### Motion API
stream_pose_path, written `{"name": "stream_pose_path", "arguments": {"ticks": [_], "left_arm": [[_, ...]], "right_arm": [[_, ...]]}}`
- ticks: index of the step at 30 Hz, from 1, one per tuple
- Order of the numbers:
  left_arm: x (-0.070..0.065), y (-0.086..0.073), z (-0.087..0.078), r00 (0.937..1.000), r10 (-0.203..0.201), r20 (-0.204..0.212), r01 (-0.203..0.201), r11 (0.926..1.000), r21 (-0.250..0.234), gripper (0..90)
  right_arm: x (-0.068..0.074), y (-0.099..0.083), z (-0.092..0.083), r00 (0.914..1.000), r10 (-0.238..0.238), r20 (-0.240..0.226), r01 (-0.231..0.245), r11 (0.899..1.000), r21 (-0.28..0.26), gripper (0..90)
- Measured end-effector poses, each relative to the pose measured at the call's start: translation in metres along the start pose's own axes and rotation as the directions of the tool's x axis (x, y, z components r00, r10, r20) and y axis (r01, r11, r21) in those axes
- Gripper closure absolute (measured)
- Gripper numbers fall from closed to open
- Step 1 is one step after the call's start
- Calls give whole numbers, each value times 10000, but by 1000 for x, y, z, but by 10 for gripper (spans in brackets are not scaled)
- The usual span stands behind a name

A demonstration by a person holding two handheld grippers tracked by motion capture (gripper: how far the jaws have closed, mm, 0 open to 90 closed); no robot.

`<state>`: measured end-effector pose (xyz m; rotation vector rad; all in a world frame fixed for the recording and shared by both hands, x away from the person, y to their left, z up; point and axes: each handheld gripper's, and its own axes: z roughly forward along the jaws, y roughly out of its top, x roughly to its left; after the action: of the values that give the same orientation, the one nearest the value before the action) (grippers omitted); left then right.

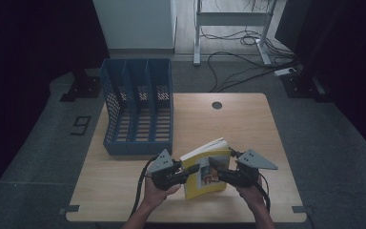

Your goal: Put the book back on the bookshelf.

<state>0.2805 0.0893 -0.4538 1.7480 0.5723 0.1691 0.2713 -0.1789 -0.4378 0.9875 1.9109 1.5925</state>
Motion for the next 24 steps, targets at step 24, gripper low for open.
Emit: {"name": "stream_pose_path", "arguments": {"ticks": [24], "left_arm": [[4, -6, -4, 9963, -660, -554, 633, 9968, -493, 758]], "right_arm": [[2, 0, 0, 9999, 31, 114, -32, 10000, 39, 277]]}}
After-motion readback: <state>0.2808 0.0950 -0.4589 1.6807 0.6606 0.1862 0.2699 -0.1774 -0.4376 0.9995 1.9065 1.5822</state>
